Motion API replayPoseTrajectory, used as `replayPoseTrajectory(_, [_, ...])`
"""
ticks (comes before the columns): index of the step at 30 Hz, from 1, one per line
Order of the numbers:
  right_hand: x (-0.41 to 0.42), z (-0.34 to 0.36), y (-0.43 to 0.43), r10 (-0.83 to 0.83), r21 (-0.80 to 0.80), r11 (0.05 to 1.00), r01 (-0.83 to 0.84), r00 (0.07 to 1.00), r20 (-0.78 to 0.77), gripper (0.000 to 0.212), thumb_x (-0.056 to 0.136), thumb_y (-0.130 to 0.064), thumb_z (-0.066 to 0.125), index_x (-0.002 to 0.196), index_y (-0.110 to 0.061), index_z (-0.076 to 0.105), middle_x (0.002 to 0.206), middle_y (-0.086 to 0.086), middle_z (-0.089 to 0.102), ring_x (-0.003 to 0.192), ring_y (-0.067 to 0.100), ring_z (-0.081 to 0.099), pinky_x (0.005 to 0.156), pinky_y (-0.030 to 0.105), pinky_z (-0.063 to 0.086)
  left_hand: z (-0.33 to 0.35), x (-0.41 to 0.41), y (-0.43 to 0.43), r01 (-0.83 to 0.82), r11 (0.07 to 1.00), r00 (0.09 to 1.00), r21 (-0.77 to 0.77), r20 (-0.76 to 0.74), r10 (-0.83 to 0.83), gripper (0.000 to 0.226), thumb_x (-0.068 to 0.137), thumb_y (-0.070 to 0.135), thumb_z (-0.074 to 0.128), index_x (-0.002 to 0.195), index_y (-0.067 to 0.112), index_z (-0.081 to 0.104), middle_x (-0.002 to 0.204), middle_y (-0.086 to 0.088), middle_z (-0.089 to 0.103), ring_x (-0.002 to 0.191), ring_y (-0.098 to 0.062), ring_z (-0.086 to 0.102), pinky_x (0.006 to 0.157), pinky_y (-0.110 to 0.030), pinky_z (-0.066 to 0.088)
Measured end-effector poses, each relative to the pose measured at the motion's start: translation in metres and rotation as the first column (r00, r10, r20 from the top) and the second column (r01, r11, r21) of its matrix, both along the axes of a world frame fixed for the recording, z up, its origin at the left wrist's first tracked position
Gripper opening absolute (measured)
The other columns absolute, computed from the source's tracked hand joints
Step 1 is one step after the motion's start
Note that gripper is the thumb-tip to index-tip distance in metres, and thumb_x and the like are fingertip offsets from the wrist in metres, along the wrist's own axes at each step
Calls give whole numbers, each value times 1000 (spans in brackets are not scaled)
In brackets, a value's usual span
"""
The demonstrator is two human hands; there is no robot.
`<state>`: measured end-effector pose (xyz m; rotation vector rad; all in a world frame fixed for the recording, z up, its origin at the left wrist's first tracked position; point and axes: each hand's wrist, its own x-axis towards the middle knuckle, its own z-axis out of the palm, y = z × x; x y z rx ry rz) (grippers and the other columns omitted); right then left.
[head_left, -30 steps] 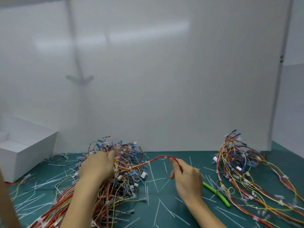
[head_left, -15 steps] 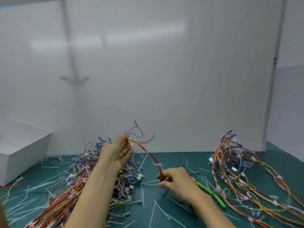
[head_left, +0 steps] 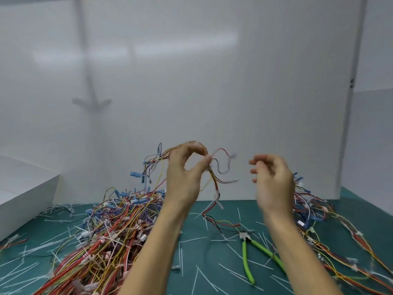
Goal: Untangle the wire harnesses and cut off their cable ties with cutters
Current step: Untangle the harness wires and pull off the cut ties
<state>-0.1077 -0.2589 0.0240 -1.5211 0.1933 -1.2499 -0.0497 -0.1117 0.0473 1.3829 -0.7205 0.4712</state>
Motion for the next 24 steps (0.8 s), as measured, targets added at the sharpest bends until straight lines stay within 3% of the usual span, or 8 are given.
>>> replayPoseTrajectory(2, [-11,17,0,78,-72,995,-73,995,65,13,96,-24,56,99,-27,68,100,-11,72,96,9,65,80,25,51,-9,-3,-11,-36,992,991,118,134,20,18,83,5,73,86,20,64,115,5,55,118,-7,53,91,-24,49])
replayPoseTrajectory(5, [-14,31,7,205,-236,946,-222,974,-96,27,94,-41,60,114,-26,71,108,-15,71,103,0,63,86,19,49,-25,-4,-25,-141,961,938,238,341,53,16,81,8,72,91,17,64,117,7,48,120,-6,48,97,-32,45])
replayPoseTrajectory(10, [-7,25,18,-61,-504,855,-122,942,-330,33,87,-49,66,116,-33,71,105,-11,68,104,13,58,92,33,46,-50,-3,-35,-150,850,908,505,410,-83,54,78,10,62,132,15,58,143,-7,45,137,-25,37,110,-44,36])
replayPoseTrajectory(13, [-4,21,11,-127,-520,841,-148,881,-456,24,88,-47,66,110,-39,72,101,-8,65,101,17,55,93,36,45,-61,3,-32,-184,768,894,613,429,-128,47,81,19,66,128,23,60,152,-1,37,145,-17,24,116,-40,28])
replayPoseTrajectory(16, [-1,17,4,-99,-497,843,-205,850,-517,5,87,-44,68,87,-40,71,93,-10,63,77,5,54,70,28,43,-66,3,-28,-256,690,879,677,460,-126,27,83,31,67,110,30,66,154,11,30,147,-5,11,117,-44,22])
replayPoseTrajectory(18, [1,14,2,-111,-475,865,-163,860,-498,8,88,-41,69,81,-36,66,94,-9,64,73,3,53,64,26,39,-62,-2,-28,-225,689,883,689,443,-154,22,82,32,68,104,30,70,152,14,32,146,-3,15,117,-40,23])
replayPoseTrajectory(20, [4,12,0,-153,-436,897,-69,878,-454,11,91,-38,67,82,-32,63,98,-4,64,81,15,58,69,30,41,-51,-8,-27,-128,707,904,696,374,-205,22,82,27,68,104,27,73,146,15,44,139,-1,31,112,-31,31])
replayPoseTrajectory(24, [6,12,-8,-226,-330,936,125,930,-289,14,93,-34,67,83,-26,60,99,6,65,86,24,59,73,32,41,-24,-21,-19,162,738,954,655,88,-287,22,89,16,61,107,18,72,107,8,72,98,-3,66,88,-23,53])
